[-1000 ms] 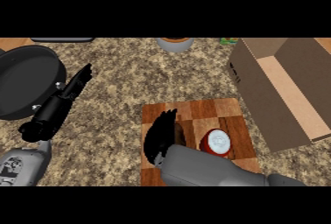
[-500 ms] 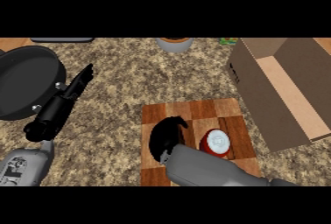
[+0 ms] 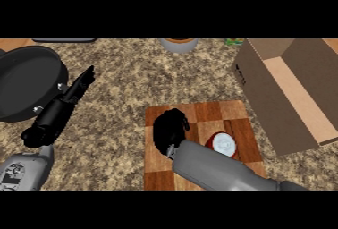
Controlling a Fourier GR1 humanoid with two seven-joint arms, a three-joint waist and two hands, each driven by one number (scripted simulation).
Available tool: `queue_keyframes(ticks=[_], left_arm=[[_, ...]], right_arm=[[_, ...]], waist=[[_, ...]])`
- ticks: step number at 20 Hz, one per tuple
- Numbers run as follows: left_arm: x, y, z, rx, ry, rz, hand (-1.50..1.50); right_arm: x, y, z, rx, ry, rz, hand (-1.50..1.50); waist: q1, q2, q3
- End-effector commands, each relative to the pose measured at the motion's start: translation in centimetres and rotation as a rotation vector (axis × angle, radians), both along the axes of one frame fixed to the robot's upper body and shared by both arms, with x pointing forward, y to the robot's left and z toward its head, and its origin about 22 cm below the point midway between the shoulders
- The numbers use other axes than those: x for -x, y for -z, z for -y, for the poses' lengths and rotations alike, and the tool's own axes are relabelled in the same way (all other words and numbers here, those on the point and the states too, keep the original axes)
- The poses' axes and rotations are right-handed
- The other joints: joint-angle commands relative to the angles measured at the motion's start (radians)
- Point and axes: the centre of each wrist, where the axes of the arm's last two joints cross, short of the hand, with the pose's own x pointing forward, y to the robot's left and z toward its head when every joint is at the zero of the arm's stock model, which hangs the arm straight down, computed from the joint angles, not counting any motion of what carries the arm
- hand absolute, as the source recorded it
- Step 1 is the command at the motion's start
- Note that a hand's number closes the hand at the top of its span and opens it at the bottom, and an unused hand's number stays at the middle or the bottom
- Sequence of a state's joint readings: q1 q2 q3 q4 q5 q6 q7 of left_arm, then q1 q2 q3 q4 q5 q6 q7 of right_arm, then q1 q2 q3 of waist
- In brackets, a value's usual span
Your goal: Pick the sweet potato from the cutting board and place it in the cardboard box
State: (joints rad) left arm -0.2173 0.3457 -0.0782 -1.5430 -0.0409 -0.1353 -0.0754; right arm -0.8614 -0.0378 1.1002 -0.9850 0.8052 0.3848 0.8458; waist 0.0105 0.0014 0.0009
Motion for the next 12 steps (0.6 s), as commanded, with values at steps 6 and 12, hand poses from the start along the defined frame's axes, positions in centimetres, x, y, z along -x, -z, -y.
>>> queue_keyframes(ticks=[6, 12], left_arm=[[-0.5, 0.0, 1.0, 0.006, 0.017, 0.009, 0.00], [-0.6, -0.3, 0.3, 0.019, 0.014, 0.010, 0.00]], right_arm=[[-10.3, -8.0, 7.4, -0.698, 0.317, 0.250, 1.50], [-13.4, -9.8, 7.9, -0.666, 0.215, 0.436, 1.50]], waist=[[0.015, 0.024, 0.003], [0.022, 0.008, -0.001]])
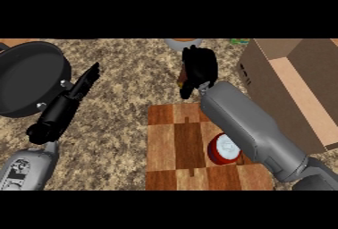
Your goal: Pick the sweet potato from the cutting board and place it in the cardboard box
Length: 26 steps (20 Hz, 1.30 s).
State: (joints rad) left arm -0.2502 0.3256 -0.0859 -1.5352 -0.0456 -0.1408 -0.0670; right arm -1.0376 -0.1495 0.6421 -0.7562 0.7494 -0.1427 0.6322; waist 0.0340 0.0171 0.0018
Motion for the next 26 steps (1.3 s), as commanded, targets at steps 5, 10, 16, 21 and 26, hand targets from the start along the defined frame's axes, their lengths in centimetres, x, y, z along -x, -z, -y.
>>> queue_keyframes(ticks=[5, 10, 16, 21, 26], left_arm=[[-0.3, 1.8, 0.4, -0.011, -0.010, -0.026, 0.00], [-0.1, 0.8, -1.4, -0.006, -0.012, -0.039, 0.00], [0.2, 0.6, -1.4, 0.002, -0.040, -0.030, 0.00], [0.8, 1.0, 0.3, -0.009, -0.047, -0.021, 0.00], [1.0, 1.6, -1.1, 0.016, -0.030, -0.037, 0.00]], right_arm=[[-3.0, -6.7, -0.3, -0.134, 0.139, 0.258, 1.50], [-4.6, -11.3, 3.0, -0.294, 0.393, 0.386, 1.50], [-5.7, -10.5, 9.3, -0.282, 0.572, 0.454, 1.50], [-5.8, -11.3, 15.3, -0.288, 0.653, 0.437, 1.50], [-5.2, -9.2, 21.1, -0.167, 0.671, 0.278, 1.50]], waist=[[-0.021, -0.011, -0.002], [-0.030, -0.018, -0.002], [-0.034, -0.017, -0.002], [-0.035, -0.019, -0.002], [-0.041, -0.020, -0.002]])
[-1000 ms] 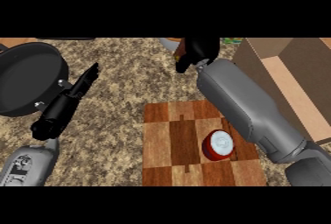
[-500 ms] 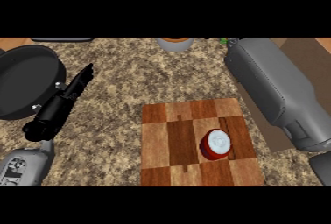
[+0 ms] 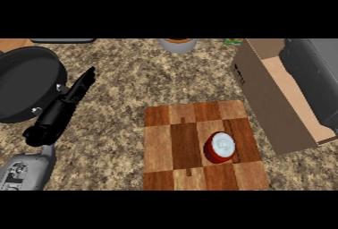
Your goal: Pick the sweet potato from the cutting board and place it in the cardboard box
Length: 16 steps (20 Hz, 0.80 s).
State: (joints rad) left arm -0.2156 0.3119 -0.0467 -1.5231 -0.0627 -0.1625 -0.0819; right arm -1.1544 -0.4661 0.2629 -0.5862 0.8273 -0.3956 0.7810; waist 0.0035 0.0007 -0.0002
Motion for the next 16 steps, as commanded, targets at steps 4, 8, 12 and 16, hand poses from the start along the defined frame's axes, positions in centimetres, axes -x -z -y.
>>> queue_keyframes(ticks=[4, 8, 12, 16], left_arm=[[0.1, 0.2, -0.5, -0.032, -0.006, 0.004, 0.00], [-0.1, -0.6, 1.5, -0.016, -0.013, 0.009, 0.00], [-0.3, -0.2, 0.4, -0.008, -0.012, 0.007, 0.00], [0.7, 0.2, -0.5, 0.001, -0.009, 0.009, 0.00]], right_arm=[[1.1, 2.4, 7.5, -0.138, 0.013, -0.302, 1.50], [2.0, 3.2, 10.5, -0.190, -0.011, -0.405, 1.50], [3.0, 5.5, 13.2, -0.208, 0.003, -0.569, 1.50], [3.3, 6.1, 13.1, -0.299, -0.107, -0.618, -1.50]], waist=[[-0.012, 0.000, 0.001], [-0.007, -0.002, 0.001], [0.004, 0.004, 0.000], [0.001, -0.001, 0.000]])
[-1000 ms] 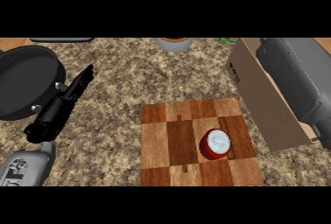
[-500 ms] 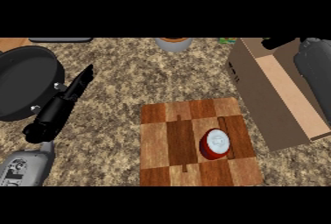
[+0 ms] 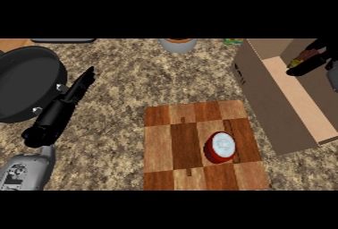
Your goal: Pick the sweet potato from the cutting board and place it in the cardboard box
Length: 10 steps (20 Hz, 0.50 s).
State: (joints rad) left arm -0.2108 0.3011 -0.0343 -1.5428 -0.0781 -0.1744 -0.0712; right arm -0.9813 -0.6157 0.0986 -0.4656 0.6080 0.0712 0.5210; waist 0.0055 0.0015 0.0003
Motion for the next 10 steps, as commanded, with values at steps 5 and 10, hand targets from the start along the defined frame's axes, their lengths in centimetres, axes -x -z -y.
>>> queue_keyframes(ticks=[5, 10], left_arm=[[0.2, 0.0, 1.8, -0.002, 0.019, -0.003, 0.00], [0.4, 0.2, -0.6, -0.004, -0.039, 0.006, 0.00]], right_arm=[[1.7, 0.6, 3.5, -0.142, -0.193, 0.091, -1.50], [1.1, -2.9, 2.3, -0.371, -0.126, 0.636, -1.50]], waist=[[0.005, 0.002, 0.001], [-0.020, -0.007, 0.005]])
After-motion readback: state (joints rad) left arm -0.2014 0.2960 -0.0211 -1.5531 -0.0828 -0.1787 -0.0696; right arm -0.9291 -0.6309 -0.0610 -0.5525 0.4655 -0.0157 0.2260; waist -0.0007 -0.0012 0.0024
